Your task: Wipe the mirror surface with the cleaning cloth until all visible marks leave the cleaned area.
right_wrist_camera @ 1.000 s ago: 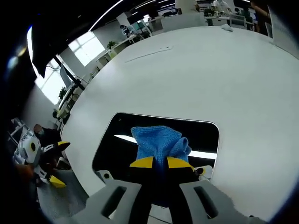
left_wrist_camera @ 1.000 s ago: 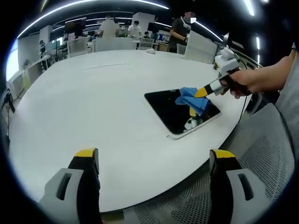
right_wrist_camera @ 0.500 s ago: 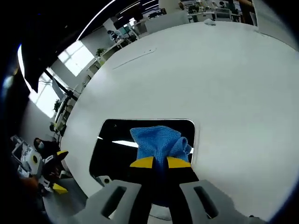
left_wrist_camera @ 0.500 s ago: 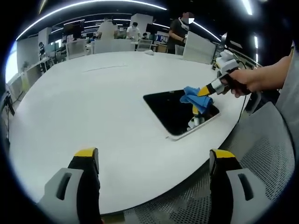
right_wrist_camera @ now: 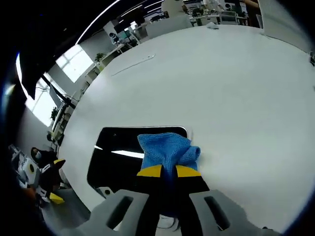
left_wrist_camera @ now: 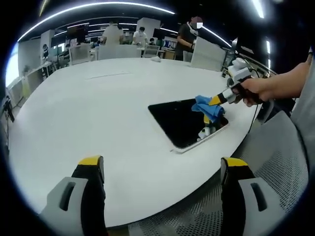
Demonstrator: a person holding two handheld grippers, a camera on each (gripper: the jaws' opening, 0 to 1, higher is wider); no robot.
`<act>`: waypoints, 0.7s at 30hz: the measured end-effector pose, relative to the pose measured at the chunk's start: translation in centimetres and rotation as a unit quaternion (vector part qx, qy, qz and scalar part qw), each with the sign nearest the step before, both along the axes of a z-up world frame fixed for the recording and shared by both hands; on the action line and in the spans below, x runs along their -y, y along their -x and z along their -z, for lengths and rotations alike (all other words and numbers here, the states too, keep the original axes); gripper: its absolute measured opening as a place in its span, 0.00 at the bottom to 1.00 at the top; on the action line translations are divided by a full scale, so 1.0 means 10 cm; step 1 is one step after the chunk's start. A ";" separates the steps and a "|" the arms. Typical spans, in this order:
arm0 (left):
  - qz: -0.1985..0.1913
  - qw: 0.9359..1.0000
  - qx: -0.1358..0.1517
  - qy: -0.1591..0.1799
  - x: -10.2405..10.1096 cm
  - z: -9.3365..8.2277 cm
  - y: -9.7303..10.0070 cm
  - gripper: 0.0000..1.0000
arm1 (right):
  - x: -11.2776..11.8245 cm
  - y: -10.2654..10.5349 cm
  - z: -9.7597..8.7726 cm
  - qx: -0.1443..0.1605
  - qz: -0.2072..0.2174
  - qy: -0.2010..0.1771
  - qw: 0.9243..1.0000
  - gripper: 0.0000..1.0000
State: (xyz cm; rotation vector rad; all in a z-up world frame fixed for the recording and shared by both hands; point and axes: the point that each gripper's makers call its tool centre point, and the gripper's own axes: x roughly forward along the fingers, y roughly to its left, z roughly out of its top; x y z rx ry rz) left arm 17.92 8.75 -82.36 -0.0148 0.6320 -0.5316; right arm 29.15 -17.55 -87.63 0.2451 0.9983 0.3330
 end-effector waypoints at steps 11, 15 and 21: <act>0.004 1.000 0.012 0.010 0.00 -0.04 -0.02 0.99 | 0.08 0.02 0.03 -0.002 0.014 0.008 1.000 0.03; -0.001 1.000 0.017 0.014 0.00 -0.06 -0.03 0.99 | 0.07 0.02 0.01 -0.001 0.016 0.015 1.000 0.03; 0.004 1.000 0.016 0.021 0.05 -0.09 -0.01 0.99 | 0.07 0.03 0.00 0.005 0.017 0.015 1.000 0.03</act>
